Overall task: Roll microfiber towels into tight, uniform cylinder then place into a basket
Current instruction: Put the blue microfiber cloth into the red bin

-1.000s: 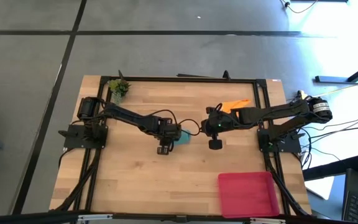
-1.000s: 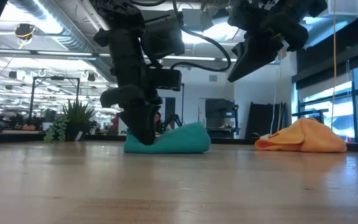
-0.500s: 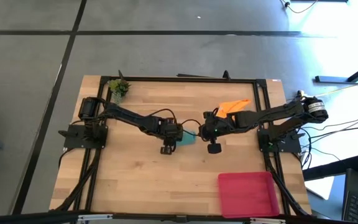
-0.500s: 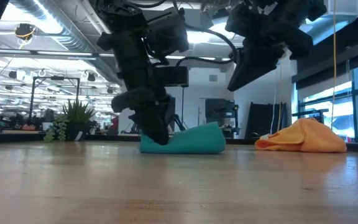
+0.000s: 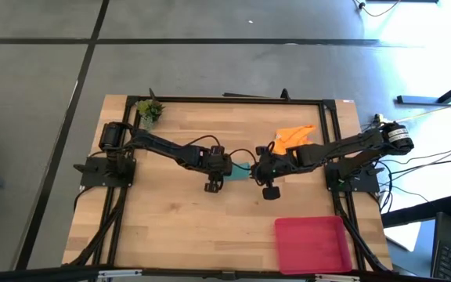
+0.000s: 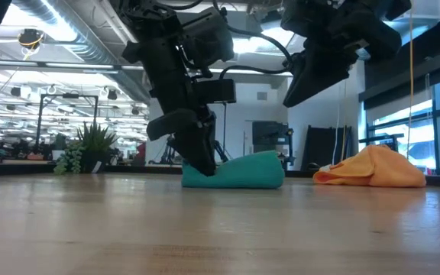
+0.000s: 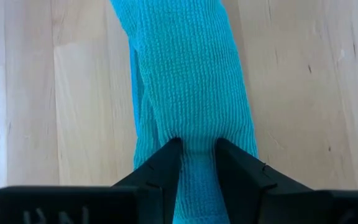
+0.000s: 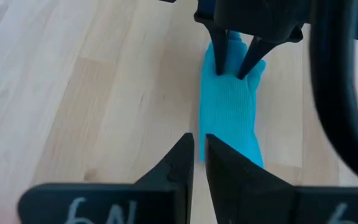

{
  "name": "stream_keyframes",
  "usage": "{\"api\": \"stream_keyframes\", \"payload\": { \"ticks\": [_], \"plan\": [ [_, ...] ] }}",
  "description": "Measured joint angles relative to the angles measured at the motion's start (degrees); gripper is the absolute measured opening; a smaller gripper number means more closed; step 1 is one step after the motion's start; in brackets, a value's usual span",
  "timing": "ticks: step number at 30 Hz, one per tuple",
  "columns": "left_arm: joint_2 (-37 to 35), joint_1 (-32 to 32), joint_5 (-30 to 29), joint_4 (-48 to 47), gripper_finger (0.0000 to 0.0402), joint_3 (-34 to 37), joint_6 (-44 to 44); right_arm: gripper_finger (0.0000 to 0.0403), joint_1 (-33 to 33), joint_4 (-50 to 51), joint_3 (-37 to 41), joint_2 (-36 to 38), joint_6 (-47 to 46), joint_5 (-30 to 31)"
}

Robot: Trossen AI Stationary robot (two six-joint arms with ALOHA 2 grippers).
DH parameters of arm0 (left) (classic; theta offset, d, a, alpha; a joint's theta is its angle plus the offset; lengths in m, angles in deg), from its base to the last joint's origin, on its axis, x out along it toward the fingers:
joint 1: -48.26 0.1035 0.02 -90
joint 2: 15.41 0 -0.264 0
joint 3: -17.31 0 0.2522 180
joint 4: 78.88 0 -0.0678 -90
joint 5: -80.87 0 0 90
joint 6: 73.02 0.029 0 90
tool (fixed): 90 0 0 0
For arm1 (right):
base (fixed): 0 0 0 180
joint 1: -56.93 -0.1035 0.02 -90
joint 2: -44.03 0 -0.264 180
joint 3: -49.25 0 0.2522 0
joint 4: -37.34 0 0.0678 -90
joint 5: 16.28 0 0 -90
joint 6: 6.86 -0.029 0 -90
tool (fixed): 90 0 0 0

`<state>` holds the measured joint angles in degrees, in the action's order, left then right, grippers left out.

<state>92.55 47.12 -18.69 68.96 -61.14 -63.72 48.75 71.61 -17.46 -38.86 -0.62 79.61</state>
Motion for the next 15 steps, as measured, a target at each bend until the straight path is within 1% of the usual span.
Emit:
{"api": "stream_keyframes", "payload": {
  "ticks": [15],
  "plan": [
    [-0.1,0.0,0.2,-0.2,0.0097,-0.1,-1.2,0.0042,0.0,0.1,0.0,0.0,-0.2,0.0]
  ]
}}
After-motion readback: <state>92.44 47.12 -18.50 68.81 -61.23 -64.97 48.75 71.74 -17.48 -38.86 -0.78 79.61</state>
